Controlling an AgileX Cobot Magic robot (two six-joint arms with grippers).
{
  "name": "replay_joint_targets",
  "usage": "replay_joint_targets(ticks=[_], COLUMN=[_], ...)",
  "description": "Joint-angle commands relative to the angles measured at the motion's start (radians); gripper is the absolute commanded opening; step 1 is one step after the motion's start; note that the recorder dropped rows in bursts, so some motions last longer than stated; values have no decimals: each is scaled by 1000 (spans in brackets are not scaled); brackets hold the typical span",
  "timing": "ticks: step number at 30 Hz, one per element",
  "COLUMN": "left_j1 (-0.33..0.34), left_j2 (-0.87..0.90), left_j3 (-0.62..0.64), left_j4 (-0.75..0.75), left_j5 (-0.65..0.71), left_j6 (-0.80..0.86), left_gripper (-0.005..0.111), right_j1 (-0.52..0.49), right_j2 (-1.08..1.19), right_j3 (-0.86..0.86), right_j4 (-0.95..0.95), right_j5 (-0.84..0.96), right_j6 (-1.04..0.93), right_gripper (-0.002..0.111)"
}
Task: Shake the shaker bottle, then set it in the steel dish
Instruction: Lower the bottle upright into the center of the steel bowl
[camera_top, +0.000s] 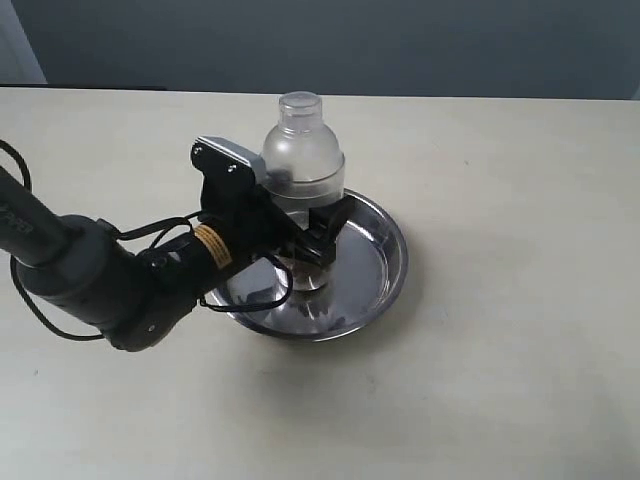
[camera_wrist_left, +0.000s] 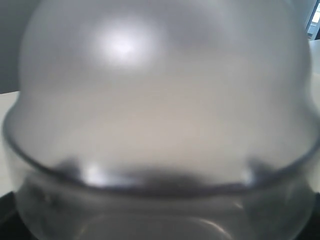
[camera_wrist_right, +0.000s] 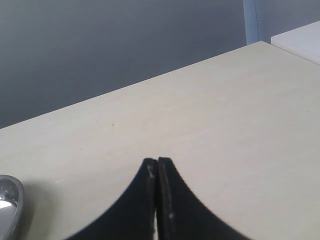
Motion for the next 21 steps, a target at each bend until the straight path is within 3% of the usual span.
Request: replay_joint_targets(ticks=[1, 2, 5, 9, 21], left_j1=[0, 0, 0, 0, 0], left_j2=[1, 1, 1, 1, -2], left_j3=[-5, -5, -5, -5, -5], left_j4=[19, 29, 36, 53, 31], left_j5=[-25, -25, -33, -14, 44], left_j6=[22, 22, 22, 22, 22], left_gripper=[8, 13, 45, 64, 64], right_j1=[1, 1, 1, 1, 1], right_j2=[-4, -4, -4, -4, -4], right_j3=[2, 2, 2, 2, 2], right_j4=[-5, -5, -5, -5, -5], right_j5=[-6, -6, -6, -6, -6], right_j6=[-3, -3, -3, -3, -3], right_gripper=[-1, -1, -1, -1, -1])
